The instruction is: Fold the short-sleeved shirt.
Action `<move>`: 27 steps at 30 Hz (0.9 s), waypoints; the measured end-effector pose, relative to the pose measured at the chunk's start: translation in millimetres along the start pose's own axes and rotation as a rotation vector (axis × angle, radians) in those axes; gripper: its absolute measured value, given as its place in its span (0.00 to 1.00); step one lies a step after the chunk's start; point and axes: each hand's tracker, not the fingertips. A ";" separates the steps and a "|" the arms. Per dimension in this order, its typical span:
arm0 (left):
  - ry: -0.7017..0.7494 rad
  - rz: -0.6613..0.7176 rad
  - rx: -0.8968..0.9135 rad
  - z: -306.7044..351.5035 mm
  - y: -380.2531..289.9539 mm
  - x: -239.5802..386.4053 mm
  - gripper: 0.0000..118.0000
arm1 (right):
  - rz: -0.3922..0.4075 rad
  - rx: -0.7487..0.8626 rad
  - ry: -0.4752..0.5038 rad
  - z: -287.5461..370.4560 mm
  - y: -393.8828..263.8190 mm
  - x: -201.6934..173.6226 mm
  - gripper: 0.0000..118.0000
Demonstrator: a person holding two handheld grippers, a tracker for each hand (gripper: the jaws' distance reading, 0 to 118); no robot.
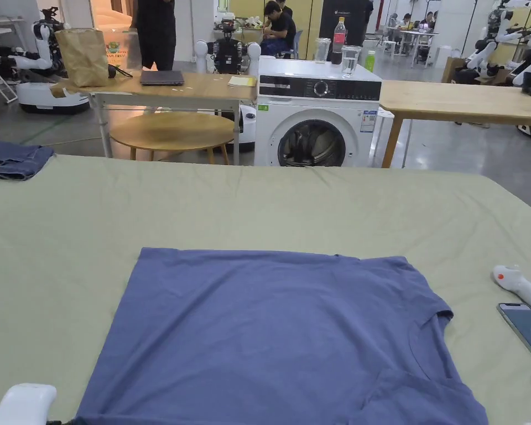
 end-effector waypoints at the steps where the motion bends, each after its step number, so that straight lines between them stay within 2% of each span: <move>1: -0.008 0.006 -0.015 0.6 -0.1 -0.3 0.83 | -0.010 -0.009 0.009 -0.8 1.8 2.6 1.00; 2: -0.022 0.017 -0.014 2.6 -1.6 -0.4 0.96 | -0.028 0.014 0.041 0.6 2.5 5.6 1.00; 5: -0.015 0.034 0.021 1.3 3.7 -9.2 0.94 | -0.041 0.034 -0.007 3.8 5.5 11.9 1.00; 6: -0.014 0.043 0.030 2.6 5.8 -10.9 0.90 | -0.046 0.035 -0.004 4.8 7.6 14.6 1.00; 7: -0.010 0.061 0.046 4.5 7.5 -12.2 0.76 | -0.054 0.036 -0.014 6.5 10.6 14.8 0.98; 8: -0.009 0.084 0.060 14.3 3.1 -21.5 0.49 | -0.063 0.021 -0.028 6.6 11.2 17.6 0.85; 9: -0.013 0.104 0.067 18.5 4.0 -23.4 0.07 | -0.071 0.019 -0.016 8.5 10.3 21.6 0.46; 10: -0.012 0.126 0.073 19.9 3.9 -23.5 0.00 | -0.082 0.034 -0.017 11.1 7.8 23.4 0.05; 11: -0.003 0.134 0.081 20.7 3.4 -22.9 0.00 | -0.084 0.044 -0.025 14.5 12.4 21.4 0.00; 13: -0.020 0.133 0.069 36.5 5.7 -18.3 0.00 | -0.094 0.102 -0.107 16.2 6.0 22.0 0.00; 15: -0.027 0.122 0.060 38.9 3.4 -14.1 0.00 | -0.109 0.039 -0.021 16.4 5.8 19.4 0.00; 18: -0.042 0.102 0.048 36.9 4.4 -12.0 0.01 | -0.104 0.050 -0.042 16.0 -6.5 11.9 0.00; 19: -0.054 0.095 0.034 33.9 5.7 -13.5 0.21 | -0.096 0.043 -0.044 17.5 3.0 11.6 0.00; 21: -0.081 0.080 -0.022 22.2 5.3 -15.5 0.94 | -0.091 0.044 -0.047 17.8 -2.9 6.4 0.00; 22: -0.061 0.081 -0.001 19.9 3.4 -10.8 0.99 | -0.092 0.042 -0.045 18.1 -5.0 4.4 0.00; 23: -0.050 0.073 -0.005 17.9 3.5 -6.4 0.97 | -0.094 0.038 -0.037 16.7 2.5 15.2 0.00; 25: -0.043 0.061 -0.037 6.5 3.5 -11.2 0.80 | -0.086 0.038 -0.038 18.1 -1.9 10.1 0.00; 26: -0.027 0.055 -0.036 2.8 2.1 -9.1 0.65 | -0.082 0.036 -0.039 18.2 -3.9 7.9 0.00; 27: -0.008 0.050 -0.050 -2.3 2.2 -9.1 0.35 | -0.079 0.032 -0.038 18.2 1.7 14.1 0.00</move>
